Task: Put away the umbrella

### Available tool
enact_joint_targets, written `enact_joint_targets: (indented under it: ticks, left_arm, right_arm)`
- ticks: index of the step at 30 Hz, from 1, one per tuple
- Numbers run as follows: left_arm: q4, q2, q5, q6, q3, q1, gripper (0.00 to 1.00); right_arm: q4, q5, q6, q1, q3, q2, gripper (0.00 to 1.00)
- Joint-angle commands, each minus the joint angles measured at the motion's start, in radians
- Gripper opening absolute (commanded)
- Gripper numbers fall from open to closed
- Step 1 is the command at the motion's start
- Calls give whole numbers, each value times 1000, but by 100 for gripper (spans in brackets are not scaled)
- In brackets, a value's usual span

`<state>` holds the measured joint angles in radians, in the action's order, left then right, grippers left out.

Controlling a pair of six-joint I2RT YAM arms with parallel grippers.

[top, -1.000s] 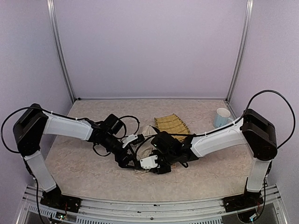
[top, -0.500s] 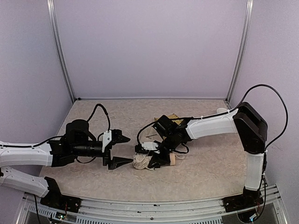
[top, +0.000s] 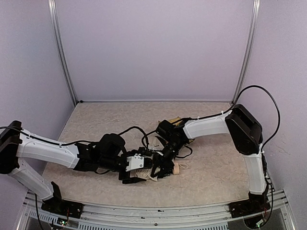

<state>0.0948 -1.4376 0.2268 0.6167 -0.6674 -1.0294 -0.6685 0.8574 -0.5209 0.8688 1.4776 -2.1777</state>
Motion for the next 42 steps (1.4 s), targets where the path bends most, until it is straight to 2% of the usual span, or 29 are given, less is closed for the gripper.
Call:
enact_joint_targets:
  ticks: [1, 4, 8, 11, 16, 17, 19, 21, 24, 33, 36, 39, 42]
  left_arm:
    - [-59, -97, -79, 58, -66, -6, 82]
    - [-93, -181, -141, 38, -100, -10, 81]
    - [-83, -274, -281, 26, -128, -27, 74]
    - [-90, -309, -259, 29, -135, -27, 67]
    - [-180, -329, -182, -15, -168, -27, 40]
    - [-200, -328, -166, -27, -176, -24, 35]
    - [-250, -323, -120, -47, -197, -18, 26]
    - [-298, -323, -74, -65, -219, -5, 19]
    - [-357, -330, -40, -86, -245, 11, 8]
    - [-539, -459, 53, -156, -372, 63, 5]
    - [-561, -484, 65, -160, -387, 75, 6]
    - [-553, -481, 65, -161, -389, 77, 6]
    - [-550, -478, 73, -157, -388, 75, 6]
  right_arm:
    - [-176, -54, 23, 5, -83, -141, 22]
    - [-169, -39, 14, 2, -78, -143, 22]
    - [-172, 11, -31, 2, -69, -132, 26]
    - [-162, 16, -49, 0, -65, -112, 32]
    - [-24, -27, 24, -17, -119, -23, 49]
    - [10, -43, 45, -24, -132, 2, 59]
    - [79, -64, 82, -37, -161, 53, 71]
    - [149, -87, 110, -43, -194, 119, 76]
    - [252, -142, 137, -44, -250, 209, 77]
    - [527, -285, 173, -44, -541, 548, 78]
    - [575, -350, 243, -44, -624, 658, 78]
    - [589, -512, 386, -50, -689, 744, 78]
    - [517, -730, 549, -68, -724, 807, 72]
